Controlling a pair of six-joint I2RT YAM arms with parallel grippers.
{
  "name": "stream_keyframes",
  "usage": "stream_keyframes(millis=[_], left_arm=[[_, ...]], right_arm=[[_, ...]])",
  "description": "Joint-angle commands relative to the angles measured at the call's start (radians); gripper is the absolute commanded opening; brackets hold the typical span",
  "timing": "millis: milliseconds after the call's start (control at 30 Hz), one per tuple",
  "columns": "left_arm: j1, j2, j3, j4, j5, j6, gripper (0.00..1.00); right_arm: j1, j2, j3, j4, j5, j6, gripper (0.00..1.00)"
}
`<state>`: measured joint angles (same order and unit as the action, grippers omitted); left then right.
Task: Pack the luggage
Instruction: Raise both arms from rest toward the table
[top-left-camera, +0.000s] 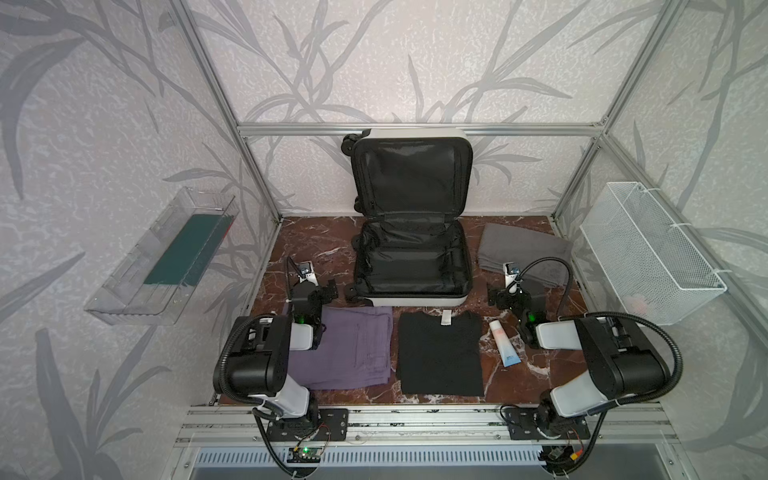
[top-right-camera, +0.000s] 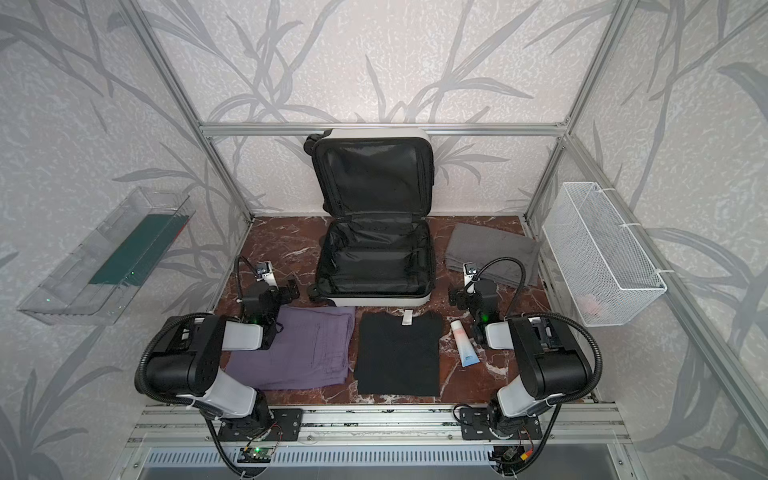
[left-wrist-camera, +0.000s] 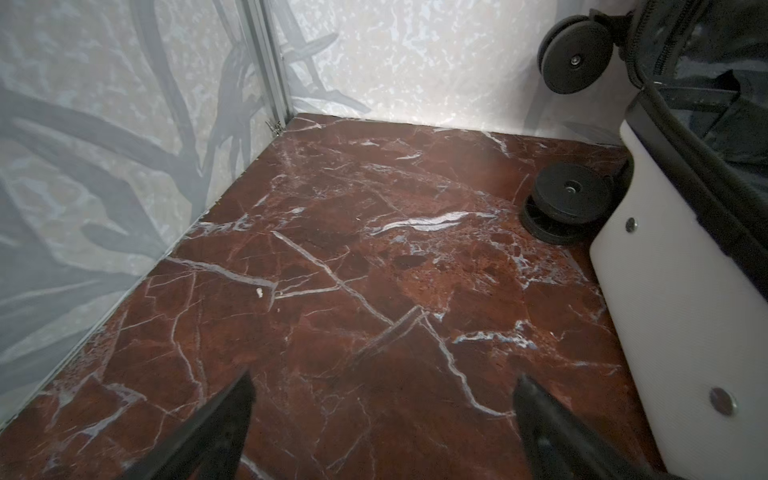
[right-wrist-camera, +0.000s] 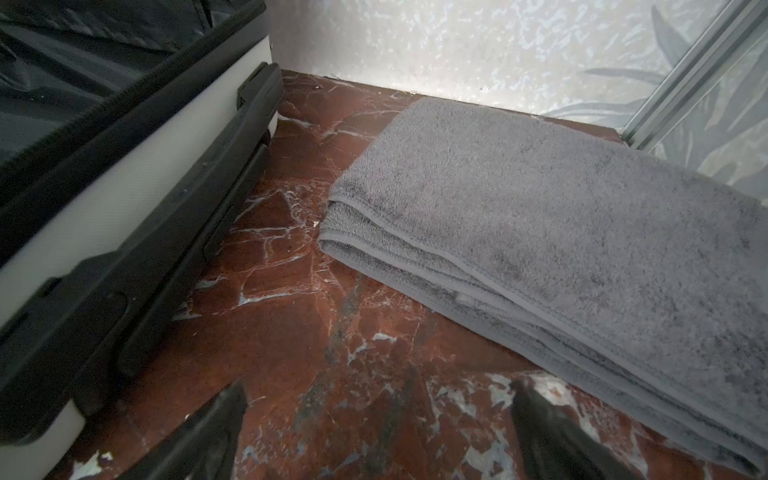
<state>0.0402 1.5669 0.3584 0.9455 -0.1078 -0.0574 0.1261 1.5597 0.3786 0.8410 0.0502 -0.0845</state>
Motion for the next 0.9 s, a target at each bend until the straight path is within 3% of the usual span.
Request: stream_keyframes(millis=[0,867], left_arm=[[-0.002,-0.001,0.018,-0.004,0.032,0.025,0.99],[-0.001,-0.001,0.019,-0.005,0.034,0.017,0.99]], right_arm=[[0.003,-0.014,0.020,0.023,-0.004,-0.012,0.99],[-0.023,-0.013,0.032,0.002,-0.044,0.008,0.99]])
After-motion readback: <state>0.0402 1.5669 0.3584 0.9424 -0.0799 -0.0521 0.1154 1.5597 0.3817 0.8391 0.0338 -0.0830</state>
